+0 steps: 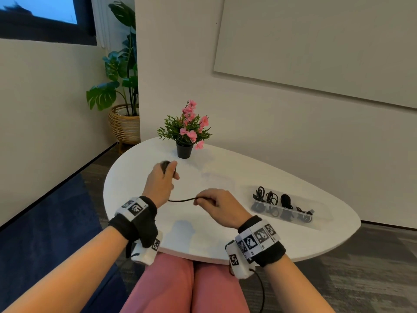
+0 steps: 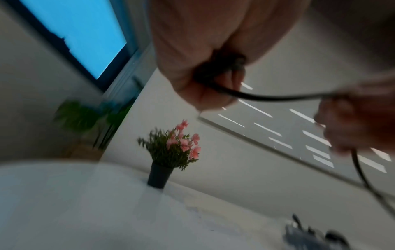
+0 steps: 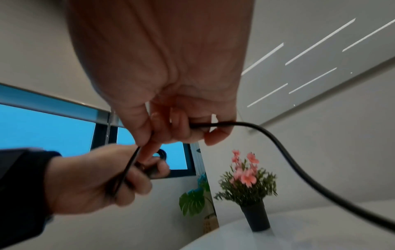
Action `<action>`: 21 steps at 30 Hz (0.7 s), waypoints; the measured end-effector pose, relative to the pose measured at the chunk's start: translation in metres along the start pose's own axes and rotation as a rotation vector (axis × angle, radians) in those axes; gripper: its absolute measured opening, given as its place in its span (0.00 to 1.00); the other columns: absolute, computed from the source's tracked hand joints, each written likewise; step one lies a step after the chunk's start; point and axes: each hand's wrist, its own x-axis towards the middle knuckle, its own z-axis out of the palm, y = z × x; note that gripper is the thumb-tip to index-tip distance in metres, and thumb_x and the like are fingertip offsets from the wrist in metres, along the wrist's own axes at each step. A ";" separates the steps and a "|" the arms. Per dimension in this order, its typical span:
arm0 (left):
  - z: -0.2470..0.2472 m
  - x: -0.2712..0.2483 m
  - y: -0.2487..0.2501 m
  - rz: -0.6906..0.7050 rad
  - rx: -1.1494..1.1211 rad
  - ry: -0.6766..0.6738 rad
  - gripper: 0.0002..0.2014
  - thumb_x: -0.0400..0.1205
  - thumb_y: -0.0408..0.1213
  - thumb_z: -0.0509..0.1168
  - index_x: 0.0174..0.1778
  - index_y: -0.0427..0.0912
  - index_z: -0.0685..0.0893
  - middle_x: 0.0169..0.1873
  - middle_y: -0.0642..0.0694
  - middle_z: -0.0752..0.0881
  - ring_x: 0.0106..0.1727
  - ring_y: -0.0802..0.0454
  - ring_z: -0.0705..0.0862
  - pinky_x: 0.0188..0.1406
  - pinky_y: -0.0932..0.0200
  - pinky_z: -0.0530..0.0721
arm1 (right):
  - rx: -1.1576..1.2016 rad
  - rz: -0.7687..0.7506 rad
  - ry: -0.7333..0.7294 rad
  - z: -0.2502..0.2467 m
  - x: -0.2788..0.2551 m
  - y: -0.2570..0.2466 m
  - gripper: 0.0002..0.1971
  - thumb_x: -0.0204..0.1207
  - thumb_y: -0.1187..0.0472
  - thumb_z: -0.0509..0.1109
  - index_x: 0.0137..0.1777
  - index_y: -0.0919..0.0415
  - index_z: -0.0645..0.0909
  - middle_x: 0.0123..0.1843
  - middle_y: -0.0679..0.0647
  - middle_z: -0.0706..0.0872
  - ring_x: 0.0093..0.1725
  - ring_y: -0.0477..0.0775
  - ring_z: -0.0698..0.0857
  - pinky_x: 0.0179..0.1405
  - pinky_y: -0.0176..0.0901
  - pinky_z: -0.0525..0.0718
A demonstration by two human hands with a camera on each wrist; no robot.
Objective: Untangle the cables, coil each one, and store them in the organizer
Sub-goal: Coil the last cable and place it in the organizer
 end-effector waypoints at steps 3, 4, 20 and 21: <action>0.008 -0.009 -0.002 0.146 0.399 -0.143 0.21 0.86 0.50 0.51 0.69 0.39 0.70 0.37 0.49 0.86 0.43 0.46 0.83 0.50 0.49 0.80 | -0.060 -0.123 0.096 -0.009 0.004 -0.006 0.10 0.79 0.54 0.64 0.51 0.52 0.87 0.39 0.48 0.83 0.37 0.43 0.78 0.47 0.48 0.77; 0.010 -0.013 -0.001 0.189 0.479 -0.193 0.21 0.87 0.50 0.48 0.60 0.39 0.78 0.34 0.50 0.85 0.42 0.46 0.84 0.50 0.50 0.80 | -0.068 -0.148 0.144 -0.011 0.006 -0.007 0.09 0.78 0.53 0.65 0.50 0.51 0.87 0.36 0.46 0.80 0.35 0.40 0.76 0.46 0.46 0.76; 0.006 -0.028 0.011 0.083 -0.069 -0.440 0.12 0.86 0.39 0.55 0.41 0.40 0.79 0.30 0.48 0.79 0.31 0.56 0.79 0.45 0.54 0.83 | 0.516 0.094 0.229 -0.006 0.008 0.016 0.06 0.81 0.60 0.65 0.43 0.58 0.78 0.32 0.54 0.74 0.32 0.48 0.72 0.36 0.40 0.71; 0.004 -0.027 0.013 0.041 -0.188 -0.359 0.12 0.87 0.39 0.54 0.43 0.39 0.79 0.35 0.47 0.82 0.36 0.55 0.83 0.50 0.52 0.85 | 0.521 0.117 0.239 -0.005 0.008 0.019 0.07 0.82 0.61 0.63 0.42 0.58 0.78 0.32 0.50 0.75 0.31 0.45 0.72 0.36 0.38 0.71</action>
